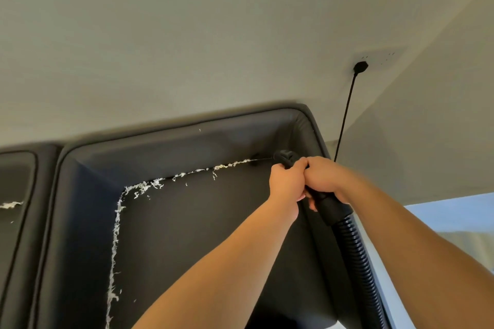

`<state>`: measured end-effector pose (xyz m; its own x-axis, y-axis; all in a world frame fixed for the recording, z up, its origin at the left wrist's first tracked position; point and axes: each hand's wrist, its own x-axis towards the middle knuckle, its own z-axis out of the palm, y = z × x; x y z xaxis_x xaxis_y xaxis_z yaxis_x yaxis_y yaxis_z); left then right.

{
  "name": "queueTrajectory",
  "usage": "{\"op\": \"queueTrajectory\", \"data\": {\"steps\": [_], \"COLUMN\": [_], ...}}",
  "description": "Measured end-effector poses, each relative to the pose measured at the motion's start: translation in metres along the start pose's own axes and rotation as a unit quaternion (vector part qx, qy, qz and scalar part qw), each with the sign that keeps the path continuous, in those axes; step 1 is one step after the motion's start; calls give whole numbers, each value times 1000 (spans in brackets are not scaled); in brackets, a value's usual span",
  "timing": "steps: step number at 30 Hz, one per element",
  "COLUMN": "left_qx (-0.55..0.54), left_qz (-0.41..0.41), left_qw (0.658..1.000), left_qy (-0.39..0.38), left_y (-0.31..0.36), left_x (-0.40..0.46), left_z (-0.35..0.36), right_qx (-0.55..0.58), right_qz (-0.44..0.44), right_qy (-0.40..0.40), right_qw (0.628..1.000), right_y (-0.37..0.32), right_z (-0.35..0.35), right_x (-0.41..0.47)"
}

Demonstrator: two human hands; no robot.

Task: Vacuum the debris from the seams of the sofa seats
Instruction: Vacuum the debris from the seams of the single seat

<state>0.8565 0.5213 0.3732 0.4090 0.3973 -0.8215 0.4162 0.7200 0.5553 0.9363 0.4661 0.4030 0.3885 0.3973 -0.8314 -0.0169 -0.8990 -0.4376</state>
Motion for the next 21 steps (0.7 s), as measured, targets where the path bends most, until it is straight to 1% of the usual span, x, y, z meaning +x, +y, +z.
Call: {"op": "queueTrajectory", "data": {"steps": [3, 6, 10, 12, 14, 17, 21], "left_qx": [11, 34, 44, 43, 52, 22, -14], "left_qz": [8, 13, 33, 40, 46, 68, 88], "left_qw": [1000, 999, 998, 998, 998, 997, 996], "left_qy": [-9, -17, 6, 11, 3, 0, -24], "left_y": [-7, -13, -23, -22, -19, -12, -11], "left_x": [-2, -9, -15, -19, -27, -39, -48], "left_z": [1, 0, -7, -10, -11, -12, -19], "right_qx": [22, 50, -13, -16, -16, 3, 14], "right_qz": [2, -28, -75, -77, -84, -121, -143], "right_qy": [13, 38, 87, 102, 145, 188, 184], "right_qw": [1000, 998, 993, 992, 986, 975, 972], "right_y": [9, 25, 50, 57, 57, 49, 37], "right_z": [6, 16, 34, 47, 57, 56, 47], "right_x": [-5, -14, -36, -49, -56, -62, -65]}}
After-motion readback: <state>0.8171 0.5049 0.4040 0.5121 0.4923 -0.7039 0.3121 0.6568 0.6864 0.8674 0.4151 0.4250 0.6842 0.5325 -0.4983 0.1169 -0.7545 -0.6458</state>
